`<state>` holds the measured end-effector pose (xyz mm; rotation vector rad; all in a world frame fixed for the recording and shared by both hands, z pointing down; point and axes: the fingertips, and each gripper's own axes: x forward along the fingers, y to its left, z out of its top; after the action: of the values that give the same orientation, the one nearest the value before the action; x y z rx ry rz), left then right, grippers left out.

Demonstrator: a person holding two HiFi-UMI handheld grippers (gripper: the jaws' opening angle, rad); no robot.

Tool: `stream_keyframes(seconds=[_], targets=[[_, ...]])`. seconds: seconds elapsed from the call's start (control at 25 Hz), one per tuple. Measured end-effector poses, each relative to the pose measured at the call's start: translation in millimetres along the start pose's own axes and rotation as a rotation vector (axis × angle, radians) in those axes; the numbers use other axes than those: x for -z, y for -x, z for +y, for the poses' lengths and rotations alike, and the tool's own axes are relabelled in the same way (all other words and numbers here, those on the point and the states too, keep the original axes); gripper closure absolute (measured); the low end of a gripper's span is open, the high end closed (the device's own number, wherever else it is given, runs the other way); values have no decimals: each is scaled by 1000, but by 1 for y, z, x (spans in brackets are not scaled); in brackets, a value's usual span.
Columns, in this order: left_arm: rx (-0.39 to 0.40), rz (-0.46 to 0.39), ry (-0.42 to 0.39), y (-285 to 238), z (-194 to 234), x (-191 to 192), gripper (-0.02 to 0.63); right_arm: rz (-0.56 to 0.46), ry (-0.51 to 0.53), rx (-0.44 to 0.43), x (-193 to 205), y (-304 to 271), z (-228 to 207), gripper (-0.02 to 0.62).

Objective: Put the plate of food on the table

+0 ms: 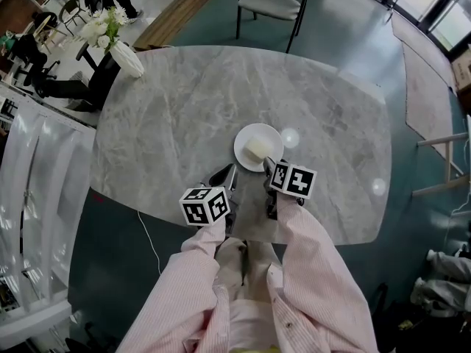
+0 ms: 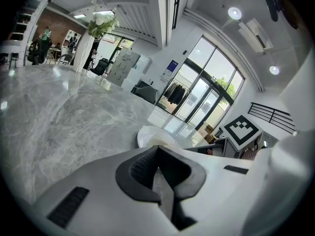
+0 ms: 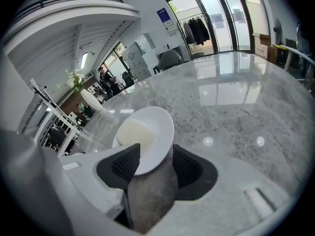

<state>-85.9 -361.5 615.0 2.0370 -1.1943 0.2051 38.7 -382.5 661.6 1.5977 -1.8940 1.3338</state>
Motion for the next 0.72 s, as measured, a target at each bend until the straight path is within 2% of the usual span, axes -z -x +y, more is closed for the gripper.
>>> stream_keyframes(seconds=[0.4, 0.56, 0.64, 0.72], targets=[[28, -23, -25, 6, -9, -16, 614, -19, 21, -75, -8, 17, 13, 405], [41, -46, -61, 17, -21, -23, 614, -23, 104, -101, -10, 30, 23, 430], [48, -67, -83, 24, -25, -30, 614, -38, 147, -154, -13, 38, 35, 455], [57, -80, -106, 31, -30, -34, 614, -60, 199, -199, -17, 49, 46, 520]])
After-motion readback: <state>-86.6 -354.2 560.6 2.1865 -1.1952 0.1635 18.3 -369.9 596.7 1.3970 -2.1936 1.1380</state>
